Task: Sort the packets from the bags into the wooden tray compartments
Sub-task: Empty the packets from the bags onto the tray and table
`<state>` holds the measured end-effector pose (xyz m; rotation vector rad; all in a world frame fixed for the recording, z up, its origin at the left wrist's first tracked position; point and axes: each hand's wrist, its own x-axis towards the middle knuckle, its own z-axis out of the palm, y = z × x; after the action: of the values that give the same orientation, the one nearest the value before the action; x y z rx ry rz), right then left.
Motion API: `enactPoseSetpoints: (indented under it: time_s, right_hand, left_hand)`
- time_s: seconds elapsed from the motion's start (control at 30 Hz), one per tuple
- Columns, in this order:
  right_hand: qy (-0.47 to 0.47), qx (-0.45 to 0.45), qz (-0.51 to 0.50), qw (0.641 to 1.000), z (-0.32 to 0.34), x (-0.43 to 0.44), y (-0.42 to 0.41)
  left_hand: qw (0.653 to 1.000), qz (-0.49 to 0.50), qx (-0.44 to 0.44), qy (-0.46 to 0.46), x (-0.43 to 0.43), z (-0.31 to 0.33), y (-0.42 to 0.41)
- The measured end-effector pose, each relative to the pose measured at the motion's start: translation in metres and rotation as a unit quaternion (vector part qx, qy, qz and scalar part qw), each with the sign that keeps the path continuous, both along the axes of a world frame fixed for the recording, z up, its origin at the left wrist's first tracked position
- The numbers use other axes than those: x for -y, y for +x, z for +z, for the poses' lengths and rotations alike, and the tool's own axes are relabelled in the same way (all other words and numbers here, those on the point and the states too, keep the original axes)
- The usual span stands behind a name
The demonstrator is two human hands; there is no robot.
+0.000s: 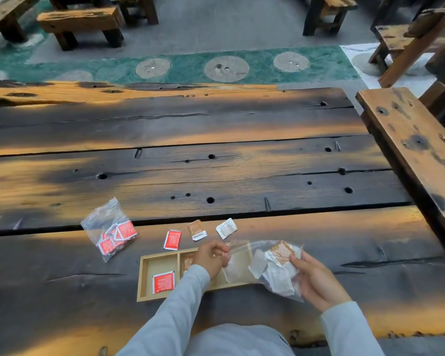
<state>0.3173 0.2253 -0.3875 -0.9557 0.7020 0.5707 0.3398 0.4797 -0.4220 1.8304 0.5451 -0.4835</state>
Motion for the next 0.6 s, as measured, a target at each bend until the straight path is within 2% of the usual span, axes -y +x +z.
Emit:
enactPoseSetpoints:
  time_s: [0.17, 0.43, 0.6]
  right_hand:
    - [0.008, 0.001, 0.0, 1.0, -0.003, -0.001, -0.004]
    - [-0.051, 0.016, 0.032, 0.998, -0.006, -0.003, -0.004]
    - [-0.056, 0.017, 0.029, 0.998, -0.006, -0.004, -0.005]
  left_hand:
    - [1.0, 0.001, 0.004, -0.006, -0.002, -0.002, 0.0]
    - [1.0, 0.002, 0.004, -0.016, -0.01, -0.006, -0.001]
    - [1.0, 0.003, -0.004, -0.023, -0.01, -0.01, -0.001]
